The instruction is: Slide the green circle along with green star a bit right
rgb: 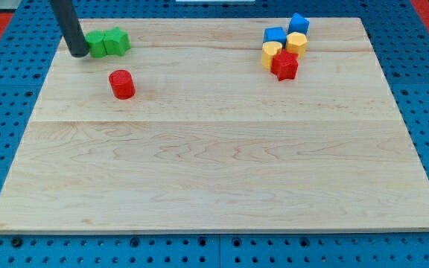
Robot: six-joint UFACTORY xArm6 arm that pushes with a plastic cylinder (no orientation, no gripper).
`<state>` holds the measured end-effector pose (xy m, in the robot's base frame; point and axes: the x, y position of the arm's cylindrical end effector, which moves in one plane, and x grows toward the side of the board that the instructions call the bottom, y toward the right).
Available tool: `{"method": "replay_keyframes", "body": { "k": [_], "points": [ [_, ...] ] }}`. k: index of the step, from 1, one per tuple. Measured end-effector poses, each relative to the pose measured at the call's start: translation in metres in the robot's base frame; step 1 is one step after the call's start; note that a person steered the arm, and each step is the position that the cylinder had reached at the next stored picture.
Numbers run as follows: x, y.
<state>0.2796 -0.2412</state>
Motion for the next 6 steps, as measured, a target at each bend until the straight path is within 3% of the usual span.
{"method": "replay_keyframes", "body": {
  "k": [2,4,6],
  "points": [
    [-0.010,-0.018],
    [-0.021,0.067],
    [-0.051,0.041]
  ]
}}
